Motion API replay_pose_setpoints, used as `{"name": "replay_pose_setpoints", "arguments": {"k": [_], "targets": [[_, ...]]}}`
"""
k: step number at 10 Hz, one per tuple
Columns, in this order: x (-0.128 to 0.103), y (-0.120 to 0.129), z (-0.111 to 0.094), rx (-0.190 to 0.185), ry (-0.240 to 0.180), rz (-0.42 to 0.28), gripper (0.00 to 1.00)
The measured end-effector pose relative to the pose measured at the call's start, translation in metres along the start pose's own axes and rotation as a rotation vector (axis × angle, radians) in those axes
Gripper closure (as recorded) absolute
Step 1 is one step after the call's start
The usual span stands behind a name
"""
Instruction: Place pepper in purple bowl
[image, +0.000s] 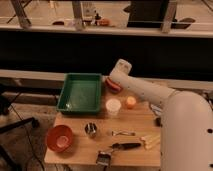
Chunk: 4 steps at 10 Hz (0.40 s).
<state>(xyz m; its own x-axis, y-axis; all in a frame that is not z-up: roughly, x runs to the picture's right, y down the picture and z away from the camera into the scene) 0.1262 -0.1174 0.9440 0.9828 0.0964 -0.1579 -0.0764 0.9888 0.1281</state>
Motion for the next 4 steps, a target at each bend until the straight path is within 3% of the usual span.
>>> {"name": "replay_pose_setpoints", "arguments": {"k": [4], "targets": [[-0.0003, -0.0040, -0.0024, 0.015, 0.013, -0.013, 0.89]]}}
